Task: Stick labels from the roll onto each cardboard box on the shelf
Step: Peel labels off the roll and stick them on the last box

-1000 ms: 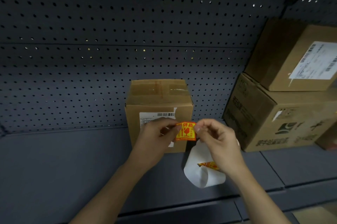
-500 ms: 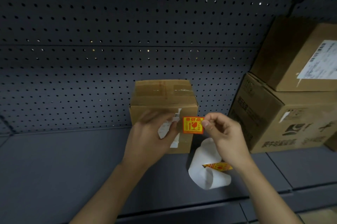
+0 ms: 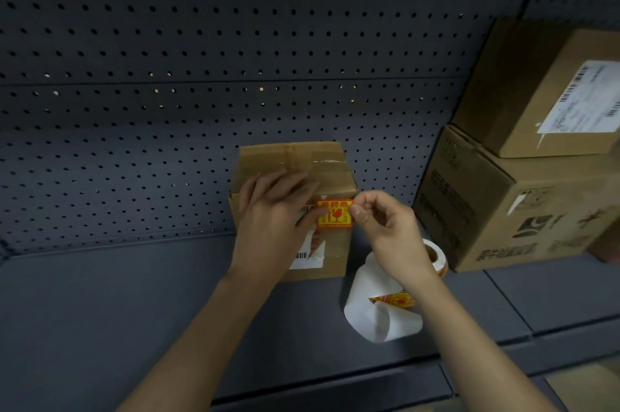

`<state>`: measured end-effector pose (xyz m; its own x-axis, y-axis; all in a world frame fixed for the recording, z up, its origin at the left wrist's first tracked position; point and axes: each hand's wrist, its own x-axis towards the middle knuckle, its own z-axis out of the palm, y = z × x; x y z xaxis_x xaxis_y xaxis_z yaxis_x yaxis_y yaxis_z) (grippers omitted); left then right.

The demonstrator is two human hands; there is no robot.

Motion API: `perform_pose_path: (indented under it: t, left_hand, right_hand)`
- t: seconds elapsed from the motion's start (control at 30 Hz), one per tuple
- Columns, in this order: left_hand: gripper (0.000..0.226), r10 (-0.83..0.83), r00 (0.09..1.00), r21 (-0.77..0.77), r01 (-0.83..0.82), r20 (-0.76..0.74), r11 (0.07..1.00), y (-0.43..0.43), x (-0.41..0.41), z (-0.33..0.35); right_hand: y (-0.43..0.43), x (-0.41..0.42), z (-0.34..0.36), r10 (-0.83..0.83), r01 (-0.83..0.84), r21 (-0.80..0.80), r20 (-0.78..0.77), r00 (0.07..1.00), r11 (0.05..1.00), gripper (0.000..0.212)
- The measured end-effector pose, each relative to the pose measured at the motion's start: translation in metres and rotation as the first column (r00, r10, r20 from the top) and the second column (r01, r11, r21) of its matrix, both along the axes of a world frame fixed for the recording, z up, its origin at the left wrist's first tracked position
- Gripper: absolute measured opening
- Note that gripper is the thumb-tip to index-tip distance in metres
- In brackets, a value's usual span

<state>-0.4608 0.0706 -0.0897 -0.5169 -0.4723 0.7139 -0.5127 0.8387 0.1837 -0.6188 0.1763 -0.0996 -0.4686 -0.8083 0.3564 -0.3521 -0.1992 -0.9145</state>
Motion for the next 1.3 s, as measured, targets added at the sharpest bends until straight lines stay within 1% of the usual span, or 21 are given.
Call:
perform_pose_path:
  t: [0.13,0.33,0.43,0.57,0.87,0.97,1.13,1.3]
  left_hand:
    - [0.047,-0.014,0.999,0.052,0.016,-0.036,0.998,-0.004,-0.003,0.001]
    - [0.044,-0.03,0.996,0.04,0.033,-0.086,0.999,-0.004,-0.006,0.002]
    - [0.036,-0.007,0.996,0.019,0.009,-0.083,1.0,-0.004,-0.007,0.001]
    - [0.035,0.028,0.996,0.011,-0.028,-0.079,1.0,-0.005,-0.009,0.0]
    - [0.035,0.042,0.994,0.035,-0.039,-0.101,0.999,-0.006,-0.01,0.001]
    - [0.035,0.042,0.993,0.041,-0.038,-0.111,0.998,-0.004,-0.011,0.002]
    - [0.035,0.052,0.993,0.058,-0.046,-0.106,0.997,-0.004,-0.011,0.002]
    - [0.036,0.061,0.993,0.078,-0.054,-0.097,0.996,-0.004,-0.011,0.004]
  right_hand:
    - [-0.001,0.0,-0.002,-0.007,0.007,-0.01,0.0,1.0,1.0,0.01]
    - [-0.002,0.001,-0.002,-0.013,0.013,-0.029,0.013,1.0,0.999,0.009]
    - [-0.003,0.002,-0.002,-0.015,0.015,-0.035,0.023,1.0,0.999,0.011]
    - [-0.004,0.001,-0.003,-0.023,0.023,-0.032,0.013,1.0,0.999,0.011]
    - [-0.006,0.001,-0.002,-0.087,0.09,-0.066,0.04,0.995,0.994,0.01]
    - [-0.004,0.001,-0.003,-0.136,0.135,-0.075,-0.005,0.991,0.988,0.007]
    - [-0.003,0.001,-0.004,-0.22,0.21,-0.082,-0.138,0.966,0.974,0.006]
    - [-0.003,0.001,-0.005,-0.226,0.216,-0.071,-0.218,0.949,0.974,0.004]
